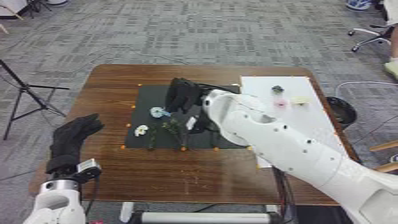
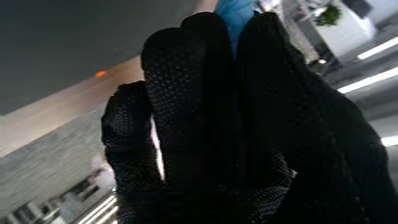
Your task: Arrange flowers
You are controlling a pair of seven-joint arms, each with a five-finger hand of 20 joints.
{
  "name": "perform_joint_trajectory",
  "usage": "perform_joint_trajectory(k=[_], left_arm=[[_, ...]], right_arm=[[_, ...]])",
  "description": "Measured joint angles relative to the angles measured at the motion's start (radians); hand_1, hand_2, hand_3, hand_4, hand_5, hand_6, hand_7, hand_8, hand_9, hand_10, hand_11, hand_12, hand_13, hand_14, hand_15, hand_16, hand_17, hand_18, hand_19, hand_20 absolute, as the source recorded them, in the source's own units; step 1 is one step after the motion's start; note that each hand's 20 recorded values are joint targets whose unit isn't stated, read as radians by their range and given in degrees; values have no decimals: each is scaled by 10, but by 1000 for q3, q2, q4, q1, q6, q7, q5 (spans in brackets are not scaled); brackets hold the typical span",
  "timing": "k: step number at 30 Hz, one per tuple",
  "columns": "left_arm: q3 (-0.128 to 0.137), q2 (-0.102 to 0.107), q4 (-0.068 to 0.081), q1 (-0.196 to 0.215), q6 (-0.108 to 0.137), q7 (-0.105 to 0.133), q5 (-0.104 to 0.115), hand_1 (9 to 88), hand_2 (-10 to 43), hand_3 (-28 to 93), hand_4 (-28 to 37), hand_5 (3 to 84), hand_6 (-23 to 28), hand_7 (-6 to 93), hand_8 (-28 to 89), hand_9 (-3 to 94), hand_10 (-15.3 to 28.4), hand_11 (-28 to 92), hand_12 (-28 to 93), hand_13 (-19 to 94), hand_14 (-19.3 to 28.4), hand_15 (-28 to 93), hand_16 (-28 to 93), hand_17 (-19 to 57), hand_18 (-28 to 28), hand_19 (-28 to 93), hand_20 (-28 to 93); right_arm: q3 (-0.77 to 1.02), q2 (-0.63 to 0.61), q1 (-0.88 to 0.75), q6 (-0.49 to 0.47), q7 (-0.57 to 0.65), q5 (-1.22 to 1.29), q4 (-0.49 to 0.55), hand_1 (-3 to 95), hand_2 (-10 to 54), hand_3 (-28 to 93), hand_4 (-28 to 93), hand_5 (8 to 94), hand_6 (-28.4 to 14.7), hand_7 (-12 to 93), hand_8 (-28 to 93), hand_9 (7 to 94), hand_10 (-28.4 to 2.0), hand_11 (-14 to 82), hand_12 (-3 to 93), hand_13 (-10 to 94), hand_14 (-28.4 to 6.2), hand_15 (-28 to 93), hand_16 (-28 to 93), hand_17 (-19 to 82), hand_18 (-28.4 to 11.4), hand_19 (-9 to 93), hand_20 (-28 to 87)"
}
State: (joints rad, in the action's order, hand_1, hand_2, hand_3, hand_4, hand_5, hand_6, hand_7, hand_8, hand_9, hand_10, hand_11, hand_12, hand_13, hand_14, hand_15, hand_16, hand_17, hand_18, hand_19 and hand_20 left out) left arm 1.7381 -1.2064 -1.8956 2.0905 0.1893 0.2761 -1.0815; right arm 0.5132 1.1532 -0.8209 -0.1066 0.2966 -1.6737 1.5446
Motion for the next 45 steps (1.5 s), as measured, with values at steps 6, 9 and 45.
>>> perform_joint_trajectory(k=[6,9,45], left_arm=[[-10,2,11,-17,-13,-1,-1,268,59,667,-248,576,21,172,-68,559,150,233,147,466,190,273,19,115,127,144,233],[-13,4,12,-22,-19,-3,-1,269,59,666,-248,575,21,173,-68,559,150,233,147,466,190,273,19,115,127,143,232],[-12,4,14,-27,-27,-4,-1,270,58,666,-246,578,11,175,-69,558,150,233,147,464,191,272,19,109,129,141,228]], right_arm=[[40,85,-37,-30,10,-119,-96,602,-95,587,-174,793,14,168,79,851,-106,47,308,751,-82,440,438,367,-206,722,593],[42,100,-54,-41,13,-121,-99,602,-95,586,-174,792,16,168,78,850,-106,48,307,750,-83,440,437,364,-207,721,592],[115,54,-40,-275,38,-107,-13,328,-95,680,-140,447,-6,90,-67,439,-183,52,171,517,-173,349,298,208,-229,566,511]])
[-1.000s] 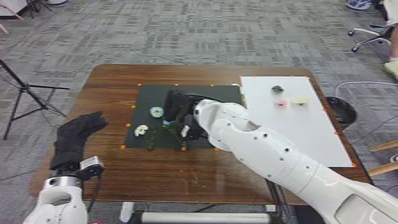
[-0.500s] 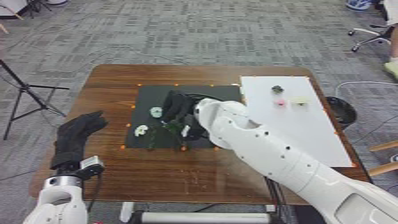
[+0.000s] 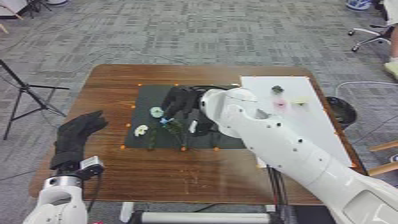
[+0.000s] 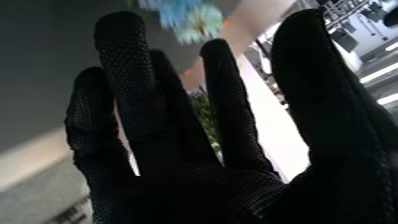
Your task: Arrange flowers
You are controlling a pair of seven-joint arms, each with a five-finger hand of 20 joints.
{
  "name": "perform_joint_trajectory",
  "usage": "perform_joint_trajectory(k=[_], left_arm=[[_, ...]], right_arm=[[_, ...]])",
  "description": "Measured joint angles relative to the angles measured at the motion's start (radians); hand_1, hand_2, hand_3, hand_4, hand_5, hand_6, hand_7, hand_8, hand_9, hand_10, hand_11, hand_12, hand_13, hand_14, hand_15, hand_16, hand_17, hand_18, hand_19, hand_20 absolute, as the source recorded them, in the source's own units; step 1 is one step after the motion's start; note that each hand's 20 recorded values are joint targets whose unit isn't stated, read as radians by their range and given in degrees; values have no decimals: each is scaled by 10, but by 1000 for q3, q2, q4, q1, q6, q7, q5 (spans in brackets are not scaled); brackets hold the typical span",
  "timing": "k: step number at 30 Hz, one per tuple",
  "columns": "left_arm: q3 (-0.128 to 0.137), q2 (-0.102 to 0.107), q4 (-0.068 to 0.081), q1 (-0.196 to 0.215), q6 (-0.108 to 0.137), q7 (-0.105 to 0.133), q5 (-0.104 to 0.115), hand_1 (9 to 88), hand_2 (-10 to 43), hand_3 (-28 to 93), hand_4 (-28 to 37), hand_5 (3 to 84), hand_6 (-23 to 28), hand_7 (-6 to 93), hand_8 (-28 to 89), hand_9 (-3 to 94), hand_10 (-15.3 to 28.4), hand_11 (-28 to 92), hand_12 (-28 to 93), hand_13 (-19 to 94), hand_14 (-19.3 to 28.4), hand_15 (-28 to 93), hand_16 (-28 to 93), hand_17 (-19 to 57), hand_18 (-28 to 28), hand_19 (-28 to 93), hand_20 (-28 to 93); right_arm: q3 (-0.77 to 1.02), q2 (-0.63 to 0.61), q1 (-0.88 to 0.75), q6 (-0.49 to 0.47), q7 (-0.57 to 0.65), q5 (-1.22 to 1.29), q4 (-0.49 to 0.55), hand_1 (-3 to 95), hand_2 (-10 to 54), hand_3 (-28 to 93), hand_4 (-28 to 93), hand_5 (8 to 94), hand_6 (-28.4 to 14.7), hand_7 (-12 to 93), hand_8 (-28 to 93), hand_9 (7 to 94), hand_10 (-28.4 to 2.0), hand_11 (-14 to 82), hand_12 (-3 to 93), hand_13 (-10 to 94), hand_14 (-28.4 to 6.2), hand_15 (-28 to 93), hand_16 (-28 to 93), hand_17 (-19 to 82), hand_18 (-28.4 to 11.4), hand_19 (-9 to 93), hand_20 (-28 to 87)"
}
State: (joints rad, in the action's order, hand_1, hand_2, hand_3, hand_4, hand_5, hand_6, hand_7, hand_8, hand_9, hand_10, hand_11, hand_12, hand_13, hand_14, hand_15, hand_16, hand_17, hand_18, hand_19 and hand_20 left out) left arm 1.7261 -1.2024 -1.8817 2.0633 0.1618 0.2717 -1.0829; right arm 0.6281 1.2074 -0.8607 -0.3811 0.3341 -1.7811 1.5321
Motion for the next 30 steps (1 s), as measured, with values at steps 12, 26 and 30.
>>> perform_joint_trajectory(k=[12,26,30], left_arm=[[5,-4,-4,9,1,1,0,271,58,665,-245,578,11,174,-69,558,148,234,147,464,191,272,20,108,130,148,232],[8,-9,-9,21,1,2,0,269,57,667,-247,579,11,174,-69,559,150,233,147,464,191,272,20,109,130,148,231],[10,-10,-12,23,1,2,0,270,58,666,-247,579,12,174,-69,559,151,232,147,464,191,271,19,109,130,148,231]], right_arm=[[159,-278,-112,575,-227,-482,181,316,-95,693,-150,458,-9,108,-67,481,-136,62,173,565,-149,297,309,225,-219,560,487],[262,-360,-267,579,-165,-639,-90,364,-95,698,-169,520,0,151,-86,550,-131,96,174,619,-129,362,319,255,-214,612,518],[289,-366,-301,550,-162,-653,-87,368,-95,700,-169,526,2,155,-87,552,-132,98,174,625,-128,393,324,259,-215,625,527]])
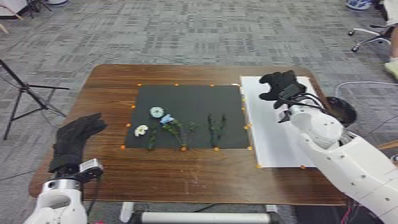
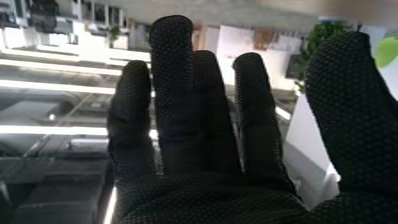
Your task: Arrange flowers
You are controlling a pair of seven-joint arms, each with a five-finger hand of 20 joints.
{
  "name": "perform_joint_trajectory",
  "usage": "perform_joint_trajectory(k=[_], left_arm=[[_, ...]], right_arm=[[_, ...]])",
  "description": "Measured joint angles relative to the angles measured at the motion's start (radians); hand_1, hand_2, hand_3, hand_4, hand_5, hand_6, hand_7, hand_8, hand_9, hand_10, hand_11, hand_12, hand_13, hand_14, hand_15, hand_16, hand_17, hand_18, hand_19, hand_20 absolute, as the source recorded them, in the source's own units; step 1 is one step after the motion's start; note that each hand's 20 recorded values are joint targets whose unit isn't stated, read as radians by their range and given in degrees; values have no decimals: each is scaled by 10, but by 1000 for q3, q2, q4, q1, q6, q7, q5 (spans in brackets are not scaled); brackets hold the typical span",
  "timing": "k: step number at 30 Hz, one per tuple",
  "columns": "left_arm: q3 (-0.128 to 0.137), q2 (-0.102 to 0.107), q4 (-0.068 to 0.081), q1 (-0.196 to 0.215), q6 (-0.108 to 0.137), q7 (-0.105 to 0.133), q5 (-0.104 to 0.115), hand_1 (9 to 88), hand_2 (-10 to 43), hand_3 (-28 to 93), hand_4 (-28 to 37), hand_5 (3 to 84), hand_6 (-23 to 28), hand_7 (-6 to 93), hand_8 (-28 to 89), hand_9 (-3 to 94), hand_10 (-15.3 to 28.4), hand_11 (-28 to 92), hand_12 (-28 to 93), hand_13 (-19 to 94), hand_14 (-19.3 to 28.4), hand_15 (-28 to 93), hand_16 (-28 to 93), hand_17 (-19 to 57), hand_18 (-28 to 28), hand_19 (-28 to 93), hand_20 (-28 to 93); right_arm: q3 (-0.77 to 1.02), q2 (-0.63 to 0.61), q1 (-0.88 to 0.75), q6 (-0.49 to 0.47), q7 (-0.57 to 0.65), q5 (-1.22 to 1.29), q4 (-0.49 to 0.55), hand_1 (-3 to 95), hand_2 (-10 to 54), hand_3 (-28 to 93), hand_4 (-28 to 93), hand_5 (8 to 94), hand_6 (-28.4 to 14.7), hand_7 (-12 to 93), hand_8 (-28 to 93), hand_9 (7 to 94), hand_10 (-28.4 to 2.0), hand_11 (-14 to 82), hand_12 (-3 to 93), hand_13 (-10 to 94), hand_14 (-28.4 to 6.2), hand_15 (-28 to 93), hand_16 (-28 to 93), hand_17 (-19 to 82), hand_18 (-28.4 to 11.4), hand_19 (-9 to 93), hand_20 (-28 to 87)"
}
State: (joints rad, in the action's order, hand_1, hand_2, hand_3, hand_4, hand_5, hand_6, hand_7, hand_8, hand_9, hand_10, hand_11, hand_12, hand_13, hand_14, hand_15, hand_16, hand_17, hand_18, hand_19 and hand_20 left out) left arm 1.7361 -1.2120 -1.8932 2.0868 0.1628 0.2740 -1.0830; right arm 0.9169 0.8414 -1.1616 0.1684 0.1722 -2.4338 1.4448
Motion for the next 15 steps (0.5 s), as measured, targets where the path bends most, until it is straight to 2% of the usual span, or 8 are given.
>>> perform_joint_trajectory(k=[11,15], left_arm=[[6,-1,-5,9,0,-1,0,270,58,665,-246,580,10,174,-70,558,150,232,147,464,191,272,19,110,130,148,232],[6,-1,-6,10,0,-2,0,270,58,664,-245,579,11,175,-69,559,150,232,147,465,191,273,19,109,130,149,233]], right_arm=[[113,-45,-118,-43,24,-15,29,392,-95,698,-173,547,7,165,-91,565,-132,105,175,648,-122,438,314,273,-219,651,543],[123,-58,-139,-51,32,-15,25,434,-95,697,-182,607,24,190,-103,622,-122,127,175,678,-111,465,319,294,-215,671,555]])
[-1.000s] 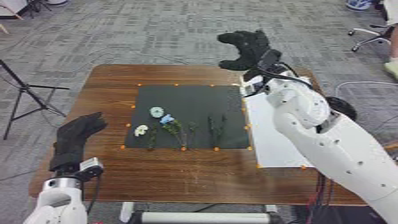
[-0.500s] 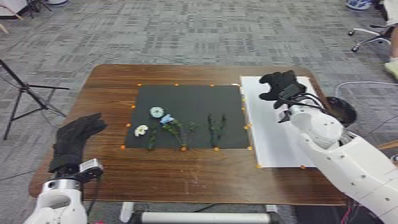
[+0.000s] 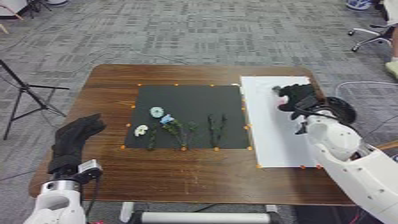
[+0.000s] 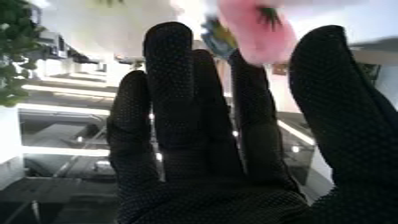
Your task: Arrange flowers
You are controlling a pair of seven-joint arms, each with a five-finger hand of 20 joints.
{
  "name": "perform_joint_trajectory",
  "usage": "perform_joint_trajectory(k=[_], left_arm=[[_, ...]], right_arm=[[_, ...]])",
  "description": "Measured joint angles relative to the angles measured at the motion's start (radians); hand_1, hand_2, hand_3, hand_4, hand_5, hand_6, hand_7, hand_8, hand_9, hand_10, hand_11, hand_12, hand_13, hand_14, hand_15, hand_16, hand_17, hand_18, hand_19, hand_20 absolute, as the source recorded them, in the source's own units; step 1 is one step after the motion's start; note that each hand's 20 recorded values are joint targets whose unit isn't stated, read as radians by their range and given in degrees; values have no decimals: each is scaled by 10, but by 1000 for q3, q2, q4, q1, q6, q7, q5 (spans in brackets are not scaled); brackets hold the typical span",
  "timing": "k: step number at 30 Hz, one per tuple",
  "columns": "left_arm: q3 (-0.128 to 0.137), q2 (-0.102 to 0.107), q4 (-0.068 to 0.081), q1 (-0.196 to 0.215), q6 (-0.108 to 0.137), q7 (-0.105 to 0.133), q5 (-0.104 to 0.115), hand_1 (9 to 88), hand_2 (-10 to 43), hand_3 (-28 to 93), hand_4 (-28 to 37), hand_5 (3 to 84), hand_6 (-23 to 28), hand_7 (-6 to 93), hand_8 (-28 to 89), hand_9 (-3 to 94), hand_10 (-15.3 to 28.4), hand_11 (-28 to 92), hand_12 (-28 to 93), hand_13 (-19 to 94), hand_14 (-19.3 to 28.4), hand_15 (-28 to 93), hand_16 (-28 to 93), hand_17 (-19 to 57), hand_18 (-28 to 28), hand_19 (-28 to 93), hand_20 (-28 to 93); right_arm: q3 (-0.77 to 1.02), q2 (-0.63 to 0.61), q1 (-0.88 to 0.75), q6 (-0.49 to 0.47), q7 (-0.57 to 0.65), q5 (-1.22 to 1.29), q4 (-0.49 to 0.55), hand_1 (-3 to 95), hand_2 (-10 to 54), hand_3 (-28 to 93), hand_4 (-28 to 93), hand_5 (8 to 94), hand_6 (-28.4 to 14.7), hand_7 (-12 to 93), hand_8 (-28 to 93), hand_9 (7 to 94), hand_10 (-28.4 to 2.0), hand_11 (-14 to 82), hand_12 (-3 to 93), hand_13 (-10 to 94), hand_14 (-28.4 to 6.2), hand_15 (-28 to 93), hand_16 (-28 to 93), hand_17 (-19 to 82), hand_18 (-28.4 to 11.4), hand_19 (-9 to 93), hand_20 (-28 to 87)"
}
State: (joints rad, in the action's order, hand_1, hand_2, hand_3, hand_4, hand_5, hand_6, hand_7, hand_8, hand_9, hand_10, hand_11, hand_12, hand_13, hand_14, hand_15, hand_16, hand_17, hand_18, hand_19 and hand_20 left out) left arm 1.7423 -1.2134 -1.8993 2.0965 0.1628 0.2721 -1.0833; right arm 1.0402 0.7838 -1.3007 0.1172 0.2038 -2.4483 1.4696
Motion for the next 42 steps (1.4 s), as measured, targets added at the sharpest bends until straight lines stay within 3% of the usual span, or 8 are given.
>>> perform_joint_trajectory(k=[3,8,14,18,23,27,33,42], left_arm=[[0,0,0,0,0,0,0,270,59,662,-245,579,11,174,-70,559,149,232,147,465,191,273,19,110,130,148,232],[0,0,-1,-1,0,0,0,269,57,666,-245,579,11,174,-69,559,150,232,147,464,190,272,19,110,130,148,232],[0,0,-1,-1,0,4,0,270,58,665,-246,578,12,173,-69,559,150,232,147,464,191,272,19,110,130,148,232],[1,0,-1,-2,0,4,0,270,58,666,-247,579,12,172,-69,558,150,232,148,464,191,272,20,110,129,147,232],[5,1,-1,-1,1,4,0,269,58,665,-247,579,12,172,-68,558,150,232,148,464,191,271,20,110,130,146,232],[8,1,-1,-1,1,3,0,269,58,666,-247,578,11,174,-69,558,150,232,148,464,191,271,20,109,130,146,232],[10,4,-3,0,1,2,0,270,58,665,-247,578,12,174,-69,558,150,232,148,464,191,271,20,109,130,145,231],[9,4,-3,-1,1,1,0,269,58,665,-247,578,12,173,-69,558,150,232,147,463,192,272,20,108,130,144,230]], right_arm=[[-6,-1,-2,3,0,1,-11,498,-95,643,-195,662,25,202,-2,681,-113,153,178,695,-103,482,333,307,-215,681,570],[-62,-7,19,86,-3,11,-39,578,-95,586,-190,772,35,206,49,846,-92,80,333,738,-90,523,363,337,-217,708,599],[-151,-15,65,264,-8,58,-67,584,-95,589,-186,794,33,211,56,869,-96,76,348,743,-88,529,369,341,-219,714,605],[-134,-28,63,286,10,141,-1,583,-95,591,-182,799,31,206,57,873,-96,74,351,742,-88,530,371,341,-219,715,606],[-149,-82,86,301,16,270,165,577,-95,594,-176,803,31,202,62,873,-97,72,351,735,-89,528,373,339,-217,714,606],[-270,-128,189,257,-2,362,265,576,-95,594,-176,806,31,197,62,873,-96,70,348,737,-91,526,373,339,-218,715,606],[-481,-142,369,39,-9,550,367,580,-95,590,-176,807,29,193,66,869,-100,68,349,734,-93,520,371,339,-217,714,603],[-636,-29,457,-47,-16,536,323,583,-95,587,-171,809,29,188,68,870,-101,67,348,734,-92,515,378,338,-216,711,600]])
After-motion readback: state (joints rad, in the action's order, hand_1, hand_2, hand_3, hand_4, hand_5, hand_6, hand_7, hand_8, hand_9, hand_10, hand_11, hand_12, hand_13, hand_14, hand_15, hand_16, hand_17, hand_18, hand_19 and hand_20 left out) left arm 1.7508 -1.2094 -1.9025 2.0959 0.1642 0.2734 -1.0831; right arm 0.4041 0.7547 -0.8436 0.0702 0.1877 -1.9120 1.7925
